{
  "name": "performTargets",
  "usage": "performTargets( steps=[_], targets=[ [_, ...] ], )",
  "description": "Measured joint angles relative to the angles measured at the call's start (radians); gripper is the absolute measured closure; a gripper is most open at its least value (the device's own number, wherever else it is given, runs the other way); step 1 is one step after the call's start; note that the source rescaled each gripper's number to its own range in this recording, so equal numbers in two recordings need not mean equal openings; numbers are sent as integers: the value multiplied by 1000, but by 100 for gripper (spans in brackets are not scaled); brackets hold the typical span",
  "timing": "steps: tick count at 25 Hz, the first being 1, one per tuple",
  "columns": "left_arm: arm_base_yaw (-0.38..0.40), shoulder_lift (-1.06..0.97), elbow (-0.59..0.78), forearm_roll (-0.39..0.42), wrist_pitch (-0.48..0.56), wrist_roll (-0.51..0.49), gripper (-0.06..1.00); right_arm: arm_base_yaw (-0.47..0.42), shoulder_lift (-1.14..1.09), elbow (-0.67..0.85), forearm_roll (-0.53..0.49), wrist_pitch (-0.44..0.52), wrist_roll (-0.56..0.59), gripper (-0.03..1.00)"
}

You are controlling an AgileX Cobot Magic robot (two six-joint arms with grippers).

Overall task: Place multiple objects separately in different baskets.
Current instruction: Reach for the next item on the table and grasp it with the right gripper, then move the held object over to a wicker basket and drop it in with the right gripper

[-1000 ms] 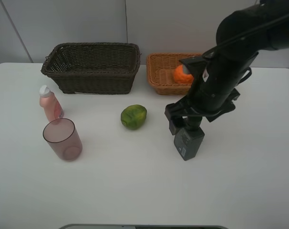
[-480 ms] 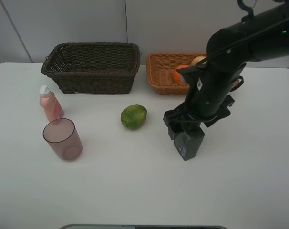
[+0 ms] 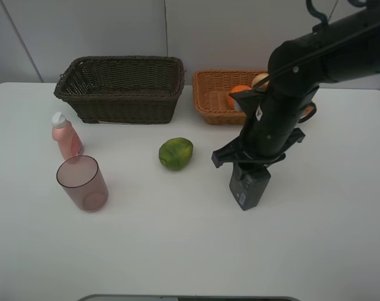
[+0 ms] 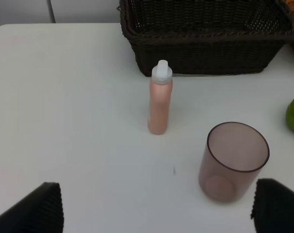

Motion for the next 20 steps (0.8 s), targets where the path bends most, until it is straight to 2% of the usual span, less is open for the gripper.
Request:
performTargets(
  steps=[17, 20],
  targets=[
    [0, 0, 0, 0, 0, 0, -6, 0, 0, -4, 2, 2, 0, 96],
    [0, 0, 0, 0, 0, 0, -6, 0, 0, -28, 1, 45, 0, 96]
  ],
)
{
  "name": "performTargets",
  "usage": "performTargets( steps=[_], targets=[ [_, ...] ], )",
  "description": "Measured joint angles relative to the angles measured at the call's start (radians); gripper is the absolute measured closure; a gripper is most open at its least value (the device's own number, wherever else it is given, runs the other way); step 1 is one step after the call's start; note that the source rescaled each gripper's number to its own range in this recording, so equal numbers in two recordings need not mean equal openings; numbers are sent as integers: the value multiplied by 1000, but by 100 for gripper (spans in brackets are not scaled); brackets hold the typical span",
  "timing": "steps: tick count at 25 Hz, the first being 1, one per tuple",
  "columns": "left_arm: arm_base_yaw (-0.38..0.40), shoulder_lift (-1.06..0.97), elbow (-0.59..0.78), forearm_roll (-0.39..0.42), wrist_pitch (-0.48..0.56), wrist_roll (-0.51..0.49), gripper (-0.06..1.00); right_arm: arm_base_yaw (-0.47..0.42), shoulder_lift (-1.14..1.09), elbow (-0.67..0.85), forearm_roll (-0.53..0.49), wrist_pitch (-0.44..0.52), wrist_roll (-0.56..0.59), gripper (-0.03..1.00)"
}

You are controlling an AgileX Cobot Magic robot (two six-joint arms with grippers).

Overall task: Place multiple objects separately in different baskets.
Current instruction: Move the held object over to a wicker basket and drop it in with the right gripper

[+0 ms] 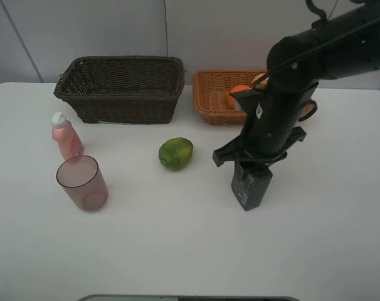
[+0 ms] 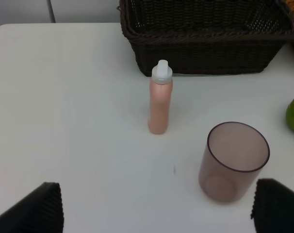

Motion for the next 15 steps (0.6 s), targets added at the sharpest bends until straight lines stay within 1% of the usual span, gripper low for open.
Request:
performTargets(
  steps=[3, 7, 11, 15],
  targets=[
    [0, 0, 0, 0, 0, 0, -6, -1, -20, -68, -3, 88, 0, 96],
    [0, 0, 0, 0, 0, 0, -6, -1, -44, -213, -10, 202, 0, 96],
    [0, 0, 0, 0, 0, 0, -6, -1, -24, -366, -40, 283, 0, 96],
    [0, 0, 0, 0, 0, 0, -6, 3, 57, -546, -56, 355, -27, 96]
  ],
)
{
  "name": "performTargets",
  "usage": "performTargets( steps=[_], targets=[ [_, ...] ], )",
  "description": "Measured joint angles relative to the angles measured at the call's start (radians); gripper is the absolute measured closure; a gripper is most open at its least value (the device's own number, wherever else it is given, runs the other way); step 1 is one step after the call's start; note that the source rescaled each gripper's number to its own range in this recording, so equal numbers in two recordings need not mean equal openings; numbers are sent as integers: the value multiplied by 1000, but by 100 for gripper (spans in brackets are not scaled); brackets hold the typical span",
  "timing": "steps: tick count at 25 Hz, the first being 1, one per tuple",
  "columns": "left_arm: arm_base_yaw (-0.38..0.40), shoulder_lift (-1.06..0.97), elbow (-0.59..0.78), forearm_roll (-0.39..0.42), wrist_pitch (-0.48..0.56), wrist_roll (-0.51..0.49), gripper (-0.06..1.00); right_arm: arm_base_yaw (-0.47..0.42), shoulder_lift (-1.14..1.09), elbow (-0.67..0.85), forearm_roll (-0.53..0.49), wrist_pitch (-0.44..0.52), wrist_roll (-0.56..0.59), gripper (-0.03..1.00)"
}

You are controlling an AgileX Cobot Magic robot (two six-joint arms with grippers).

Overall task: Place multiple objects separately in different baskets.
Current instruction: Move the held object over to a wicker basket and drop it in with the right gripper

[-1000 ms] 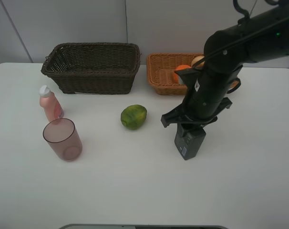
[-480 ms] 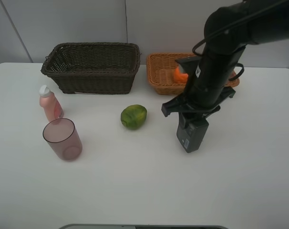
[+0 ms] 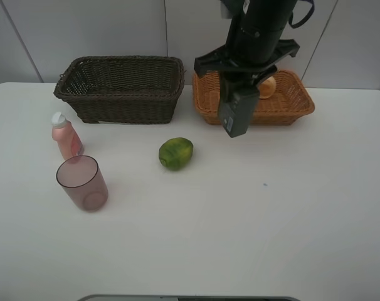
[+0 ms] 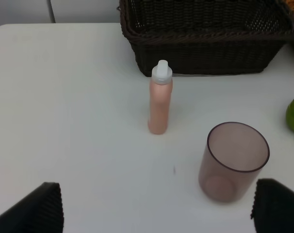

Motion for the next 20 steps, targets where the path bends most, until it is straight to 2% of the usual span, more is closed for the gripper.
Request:
performTargets(
  steps=[5, 13, 16, 20],
  targets=[
    [0, 0, 0, 0, 0, 0, -6, 35, 137, -248, 1, 37, -19, 96],
    [0, 0, 0, 0, 0, 0, -6, 66, 336, -611, 4, 24, -22, 96],
    [0, 0, 0, 0, 0, 0, -6, 70, 377, -667, 2, -36, -22, 96],
    [0, 0, 0, 0, 0, 0, -6, 71, 394, -676, -1, -188, -22, 96]
  ],
)
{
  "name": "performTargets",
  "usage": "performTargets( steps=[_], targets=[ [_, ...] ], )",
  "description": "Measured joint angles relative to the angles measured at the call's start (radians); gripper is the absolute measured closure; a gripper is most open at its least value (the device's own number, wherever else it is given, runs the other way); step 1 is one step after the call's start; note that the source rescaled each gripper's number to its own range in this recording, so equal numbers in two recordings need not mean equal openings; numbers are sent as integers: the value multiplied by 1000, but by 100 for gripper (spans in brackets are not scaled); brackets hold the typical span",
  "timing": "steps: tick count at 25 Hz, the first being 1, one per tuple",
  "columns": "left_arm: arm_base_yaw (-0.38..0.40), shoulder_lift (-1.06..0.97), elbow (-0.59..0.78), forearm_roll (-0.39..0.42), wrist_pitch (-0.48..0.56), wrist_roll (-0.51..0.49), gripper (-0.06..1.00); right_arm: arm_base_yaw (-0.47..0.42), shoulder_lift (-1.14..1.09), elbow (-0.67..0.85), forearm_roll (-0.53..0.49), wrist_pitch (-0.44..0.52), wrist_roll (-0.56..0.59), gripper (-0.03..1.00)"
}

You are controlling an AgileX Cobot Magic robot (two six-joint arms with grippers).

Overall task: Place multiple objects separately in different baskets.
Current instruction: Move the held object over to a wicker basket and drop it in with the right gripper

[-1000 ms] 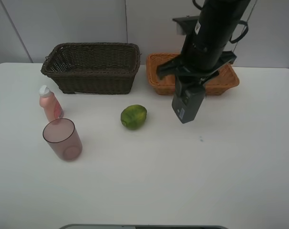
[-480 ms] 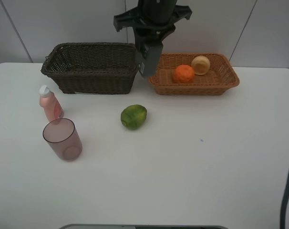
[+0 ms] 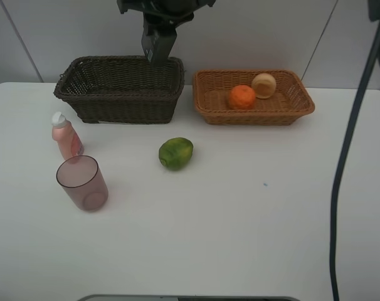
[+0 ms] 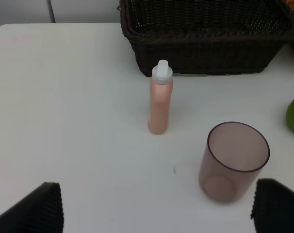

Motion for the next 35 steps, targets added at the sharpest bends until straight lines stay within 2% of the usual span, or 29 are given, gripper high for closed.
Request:
performTargets(
  steps=[6, 18, 35],
  targets=[
    [0, 0, 0, 0, 0, 0, -6, 0, 60, 0, -2, -156, 0, 96],
    [0, 0, 0, 0, 0, 0, -6, 0, 199, 0, -10, -374, 0, 96],
    [0, 0, 0, 0, 0, 0, -6, 0, 270, 4, -9, -393, 0, 95]
  ],
)
